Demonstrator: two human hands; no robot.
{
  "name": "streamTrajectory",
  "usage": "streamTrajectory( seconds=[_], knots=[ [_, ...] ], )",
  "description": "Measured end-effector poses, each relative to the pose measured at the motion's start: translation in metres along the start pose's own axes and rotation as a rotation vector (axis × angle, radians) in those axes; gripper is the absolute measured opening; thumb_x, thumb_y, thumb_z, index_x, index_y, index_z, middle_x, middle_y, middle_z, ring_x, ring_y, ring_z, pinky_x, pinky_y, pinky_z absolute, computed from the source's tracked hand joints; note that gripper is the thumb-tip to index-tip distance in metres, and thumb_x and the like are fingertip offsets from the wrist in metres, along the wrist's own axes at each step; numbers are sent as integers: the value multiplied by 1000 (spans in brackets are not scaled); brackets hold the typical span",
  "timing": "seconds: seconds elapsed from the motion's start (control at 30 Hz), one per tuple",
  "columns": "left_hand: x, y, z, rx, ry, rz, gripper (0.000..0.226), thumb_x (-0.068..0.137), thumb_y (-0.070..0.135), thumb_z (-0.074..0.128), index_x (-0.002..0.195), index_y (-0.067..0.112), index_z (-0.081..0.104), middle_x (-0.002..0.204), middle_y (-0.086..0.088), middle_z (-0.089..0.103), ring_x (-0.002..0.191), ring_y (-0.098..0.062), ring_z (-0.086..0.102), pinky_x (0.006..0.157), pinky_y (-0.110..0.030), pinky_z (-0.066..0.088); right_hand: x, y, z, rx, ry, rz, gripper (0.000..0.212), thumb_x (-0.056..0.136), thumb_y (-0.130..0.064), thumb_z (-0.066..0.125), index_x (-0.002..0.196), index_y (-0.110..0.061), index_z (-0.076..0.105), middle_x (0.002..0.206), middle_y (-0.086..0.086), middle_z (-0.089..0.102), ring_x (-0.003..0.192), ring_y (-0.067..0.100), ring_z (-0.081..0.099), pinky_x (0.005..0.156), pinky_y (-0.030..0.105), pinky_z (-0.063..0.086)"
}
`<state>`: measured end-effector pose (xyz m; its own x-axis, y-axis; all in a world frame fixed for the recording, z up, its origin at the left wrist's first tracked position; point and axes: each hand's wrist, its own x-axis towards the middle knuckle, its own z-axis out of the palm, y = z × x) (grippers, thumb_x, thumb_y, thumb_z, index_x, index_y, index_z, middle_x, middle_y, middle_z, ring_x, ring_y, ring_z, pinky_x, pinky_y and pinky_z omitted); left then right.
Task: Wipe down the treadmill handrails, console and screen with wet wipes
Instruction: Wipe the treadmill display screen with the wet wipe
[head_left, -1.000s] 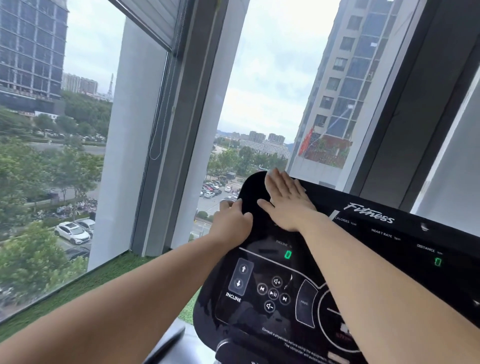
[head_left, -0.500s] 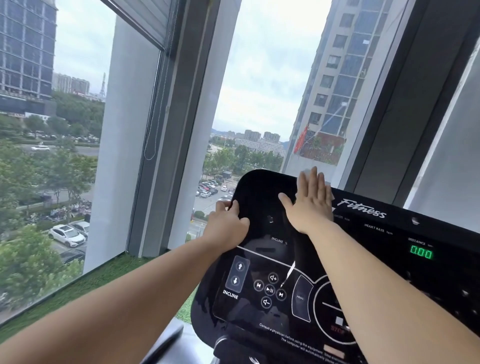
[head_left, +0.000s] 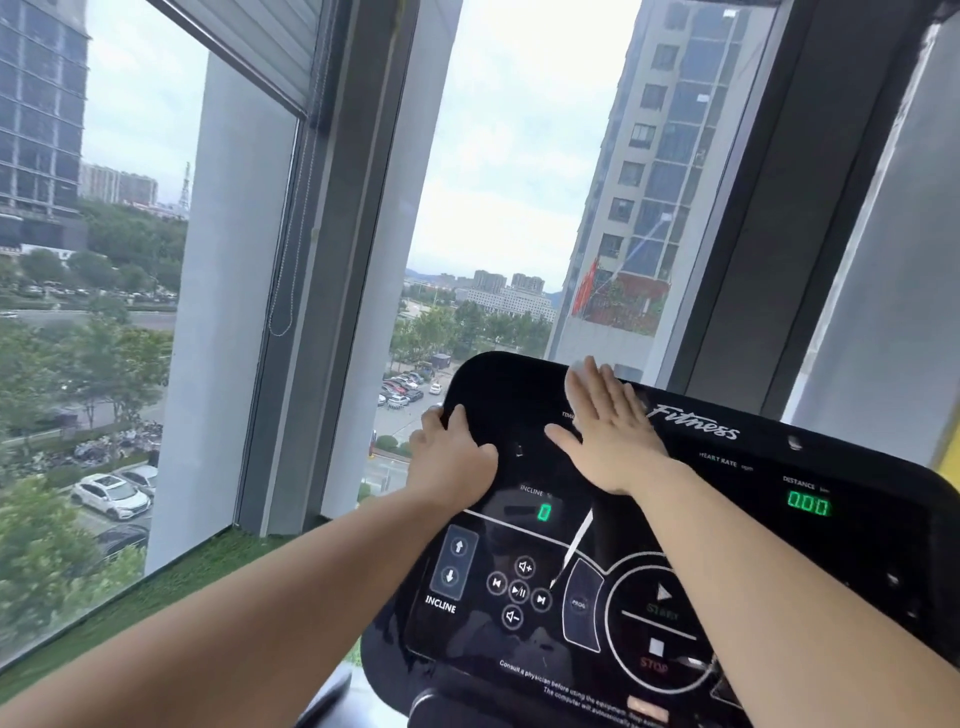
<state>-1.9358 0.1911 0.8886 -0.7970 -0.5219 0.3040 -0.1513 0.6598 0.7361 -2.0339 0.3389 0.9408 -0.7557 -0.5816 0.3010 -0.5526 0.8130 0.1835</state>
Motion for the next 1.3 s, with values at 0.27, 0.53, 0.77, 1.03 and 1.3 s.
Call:
streamTrajectory(
  seconds=[0.27, 0.53, 0.77, 1.03, 1.3],
  knots=[
    [11, 39, 10, 279, 3, 329, 63, 95, 31, 38, 151, 23, 12, 158, 3, -2, 145, -20, -10, 116, -39, 7, -9, 12, 6, -13, 4, 19, 75, 95, -62, 12, 138, -22, -35, 141, -1, -48, 130, 15, -42, 106, 33, -27],
    [32, 41, 16, 535, -52, 416, 67, 95, 35, 35, 152, 25, 1, 158, 1, -7, 145, -22, -12, 118, -38, -4, -9, 10, 13, 38, 62, 145, 75, 95, -61, 10, 138, -19, -34, 141, 3, -47, 133, 20, -40, 110, 37, -24],
    [35, 39, 10, 540, -35, 455, 65, 93, 36, 36, 151, 27, 7, 158, 3, 3, 144, -22, -1, 117, -36, 4, -8, 37, 2, 66, 62, 152, 71, 96, -59, 9, 145, -22, -27, 145, 0, -43, 135, 15, -37, 111, 34, -23],
    [30, 48, 7, 510, -68, 403, 67, 92, 32, 43, 151, 25, 13, 157, 1, 5, 144, -23, 1, 116, -39, 13, -23, 49, -1, 36, 0, 64, 68, 97, -57, 10, 144, -25, -27, 140, -5, -45, 134, 11, -37, 110, 32, -23],
    [21, 85, 27, 555, -33, 325, 64, 94, 38, 40, 150, 19, 14, 157, -8, 6, 144, -32, 5, 117, -47, 6, -31, 64, 1, 17, -1, 95, 71, 96, -59, 10, 144, -23, -29, 143, -3, -44, 135, 14, -36, 112, 34, -21]
  ],
)
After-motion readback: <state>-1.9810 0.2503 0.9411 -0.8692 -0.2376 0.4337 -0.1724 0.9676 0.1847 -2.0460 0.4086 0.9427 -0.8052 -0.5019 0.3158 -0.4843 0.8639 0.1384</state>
